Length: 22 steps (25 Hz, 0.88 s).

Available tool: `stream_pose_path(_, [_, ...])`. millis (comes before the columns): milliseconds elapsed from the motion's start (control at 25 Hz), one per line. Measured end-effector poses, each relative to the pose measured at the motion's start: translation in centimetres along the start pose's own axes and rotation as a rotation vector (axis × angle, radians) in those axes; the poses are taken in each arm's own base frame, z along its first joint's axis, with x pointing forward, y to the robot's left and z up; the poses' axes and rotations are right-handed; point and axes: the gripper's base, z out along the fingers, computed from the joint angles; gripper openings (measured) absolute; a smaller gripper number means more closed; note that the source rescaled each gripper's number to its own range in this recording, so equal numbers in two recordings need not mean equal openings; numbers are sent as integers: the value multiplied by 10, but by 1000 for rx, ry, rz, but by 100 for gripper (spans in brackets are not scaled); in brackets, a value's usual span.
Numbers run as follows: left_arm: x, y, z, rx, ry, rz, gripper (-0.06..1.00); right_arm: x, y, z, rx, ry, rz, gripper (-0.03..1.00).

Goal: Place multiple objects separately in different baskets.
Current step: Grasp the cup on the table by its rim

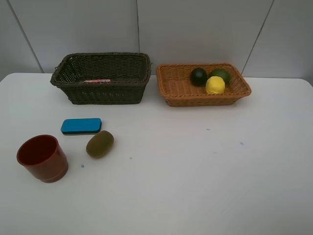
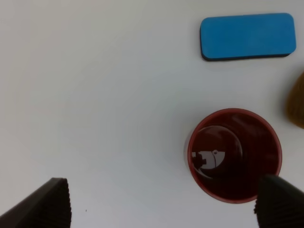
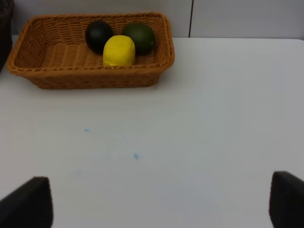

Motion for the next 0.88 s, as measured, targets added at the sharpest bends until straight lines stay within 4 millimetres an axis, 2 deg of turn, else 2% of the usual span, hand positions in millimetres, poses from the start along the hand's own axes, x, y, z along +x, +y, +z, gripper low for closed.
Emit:
stream_pose_path(640, [-19, -4, 61, 20, 173, 6, 100, 0, 0, 0, 0, 0, 0, 100])
stream_pose_path(880, [-8, -4, 93, 20, 217, 21, 100, 0, 0, 0, 0, 0, 0, 100])
